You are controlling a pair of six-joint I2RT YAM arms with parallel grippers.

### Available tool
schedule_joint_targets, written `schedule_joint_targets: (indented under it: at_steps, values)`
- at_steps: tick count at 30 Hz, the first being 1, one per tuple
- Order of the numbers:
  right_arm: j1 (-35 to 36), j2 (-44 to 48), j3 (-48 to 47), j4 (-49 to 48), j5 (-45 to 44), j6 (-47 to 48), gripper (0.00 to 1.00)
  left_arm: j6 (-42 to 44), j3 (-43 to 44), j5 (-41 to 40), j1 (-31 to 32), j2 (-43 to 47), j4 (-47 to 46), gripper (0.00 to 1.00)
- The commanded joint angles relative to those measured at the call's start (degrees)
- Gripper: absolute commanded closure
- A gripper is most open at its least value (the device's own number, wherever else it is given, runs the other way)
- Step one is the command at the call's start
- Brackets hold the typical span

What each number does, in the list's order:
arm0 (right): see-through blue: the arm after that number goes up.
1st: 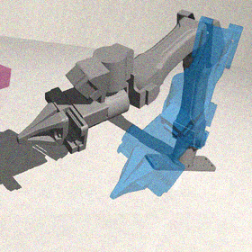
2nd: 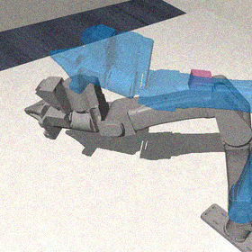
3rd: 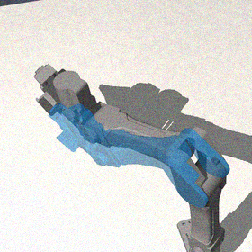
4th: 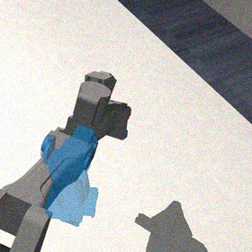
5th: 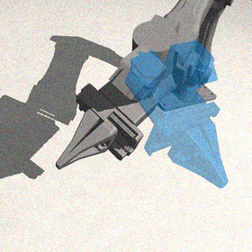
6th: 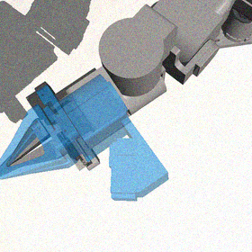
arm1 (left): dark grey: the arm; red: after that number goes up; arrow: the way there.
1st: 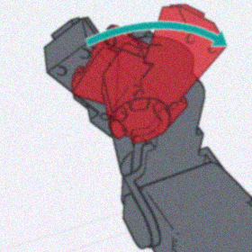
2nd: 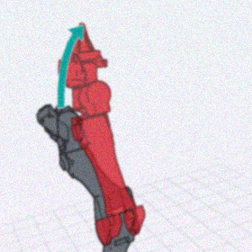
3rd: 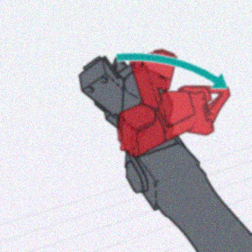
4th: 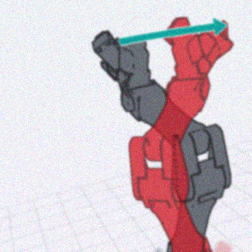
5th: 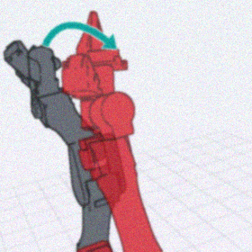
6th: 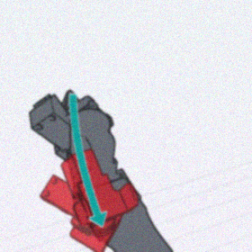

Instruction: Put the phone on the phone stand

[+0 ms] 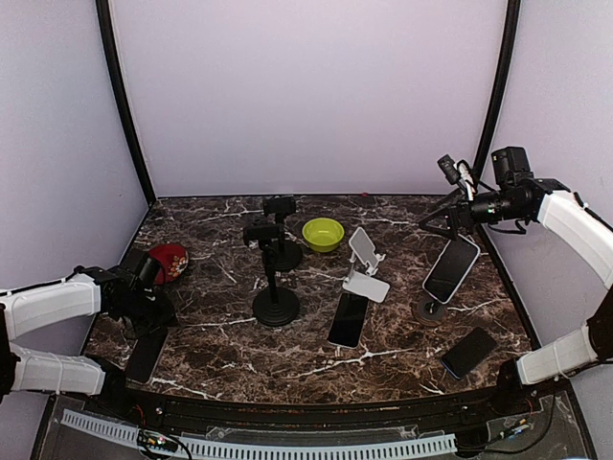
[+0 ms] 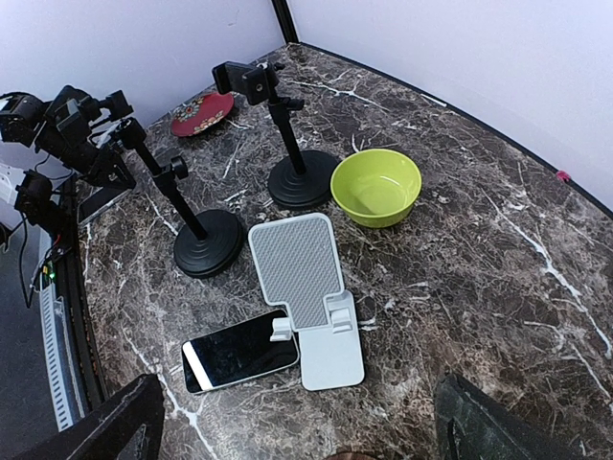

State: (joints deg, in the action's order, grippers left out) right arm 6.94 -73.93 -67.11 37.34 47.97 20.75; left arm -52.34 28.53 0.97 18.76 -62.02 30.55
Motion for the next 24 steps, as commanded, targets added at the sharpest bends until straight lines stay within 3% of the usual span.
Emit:
schedule_joint_targets:
  at_steps: [1, 8, 13, 17, 20, 24]
  values:
    - [0.5, 0.2, 0.4, -0.2, 0.6, 0.6, 0.02, -0.1, -2.2, 5.4, 1.2, -1.0, -6.0, 0.74]
    - [0.5, -0.3, 0.4, -0.4, 0.7, 0.7, 0.02, 0.5, -1.9, 7.7, 4.3, -5.9, -12.8, 0.84]
    - [0.5, 0.0, 0.7, -0.5, 0.3, 0.7, 0.02, 2.6, 3.0, 9.7, 9.2, -13.4, -20.1, 0.85]
    - [0.6, 0.1, 0.7, -0.7, 0.1, 0.7, 0.02, 6.2, 8.1, 10.2, 9.7, -19.3, -23.5, 0.84]
    - [0.5, 0.2, 0.7, -0.8, -0.1, 0.9, 0.02, 12.3, 14.0, 8.5, 9.8, -22.3, -21.1, 0.78]
    - [0.5, 0.5, 2.3, -0.7, -0.1, 1.1, 0.02, 21.6, 23.5, 4.0, 9.8, -23.2, -8.9, 0.49]
